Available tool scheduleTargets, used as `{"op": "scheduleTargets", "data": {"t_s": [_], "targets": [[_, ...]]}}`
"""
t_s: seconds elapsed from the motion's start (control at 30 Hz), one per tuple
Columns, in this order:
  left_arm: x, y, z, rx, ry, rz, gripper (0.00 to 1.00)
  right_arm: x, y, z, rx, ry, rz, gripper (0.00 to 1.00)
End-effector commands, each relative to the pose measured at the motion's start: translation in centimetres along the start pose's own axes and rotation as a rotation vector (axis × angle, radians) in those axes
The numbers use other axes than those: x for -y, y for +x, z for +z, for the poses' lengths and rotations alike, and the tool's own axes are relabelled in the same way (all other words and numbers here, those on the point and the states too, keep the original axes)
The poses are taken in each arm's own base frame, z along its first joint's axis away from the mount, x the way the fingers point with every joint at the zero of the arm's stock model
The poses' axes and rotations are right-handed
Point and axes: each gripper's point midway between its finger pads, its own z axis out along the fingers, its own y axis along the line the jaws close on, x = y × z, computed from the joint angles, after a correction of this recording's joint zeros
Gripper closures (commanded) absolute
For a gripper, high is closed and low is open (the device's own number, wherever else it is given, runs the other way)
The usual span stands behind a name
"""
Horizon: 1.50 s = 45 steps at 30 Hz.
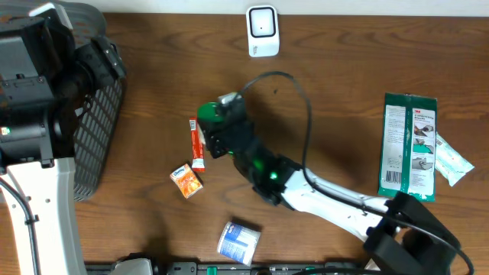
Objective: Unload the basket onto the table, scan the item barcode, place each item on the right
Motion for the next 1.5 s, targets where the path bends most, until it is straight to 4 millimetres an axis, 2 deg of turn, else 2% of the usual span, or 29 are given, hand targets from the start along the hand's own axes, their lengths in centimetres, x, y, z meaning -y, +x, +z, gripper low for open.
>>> {"op": "scheduleTargets", "data": {"t_s": [0.0,0.07,0.13,0.33,0.47,0.6,0.7,0.77,0.83,0.93,0.97,1.2,1.3,1.47], "targets": [[-0.2,-0.1,0.1,0.001,-0.008,-0.004,0.17,3.0,1.7,-0.3,0.001,0.036,0.021,0.77],[-0.2,-0.1,0.1,0.001,-0.008,-0.004,0.17,4.7,2.0,-0.7,0.041,0.070,0.020,0.78],[-0.2,-0.1,0.1,0.001,-0.008,-0.004,0.17,5.3,2.4,-1.0,0.071,0.075,-0.001,0.79],[-0.2,-0.1,0.1,0.001,-0.008,-0.004,0.17,5.4,3.6,-0.9,0.083,0.064,-0.135,0.82],[-0.2,-0.1,0.1,0.001,-0.008,-0.004,0.17,5.9,5.3,-0.2,0.048,0.076,-0.204,0.78],[-0.2,-0.1,0.1,0.001,-0.008,-0.004,0.17,6.1,6.1,0.7,0.061,0.072,-0.213,0.78],[-0.2,-0.1,0.1,0.001,-0.008,-0.004,0.17,5.5,6.3,0.8,0.065,0.038,-0.211,0.78],[-0.2,-0.1,0.1,0.001,-0.008,-0.004,0.17,5.1,6.5,0.8,0.060,0.022,-0.214,0.70],[-0.2,-0.1,0.1,0.001,-0.008,-0.004,0.17,4.7,6.7,0.7,0.058,0.015,-0.220,0.54],[-0.2,-0.1,0.1,0.001,-0.008,-0.004,0.17,4.2,7.0,0.7,0.049,0.005,-0.226,0.04],[-0.2,-0.1,0.1,0.001,-0.008,-0.004,0.17,4.1,7.2,0.6,0.044,0.003,-0.229,0.01],[-0.2,-0.1,0.1,0.001,-0.008,-0.004,0.17,3.9,7.5,0.5,0.031,0.000,-0.235,0.01],[-0.2,-0.1,0.1,0.001,-0.008,-0.004,0.17,3.7,6.4,0.2,0.059,0.003,-0.273,0.01],[-0.2,-0.1,0.1,0.001,-0.008,-0.004,0.17,3.0,3.3,-0.9,0.109,0.013,-0.351,0.01]]}}
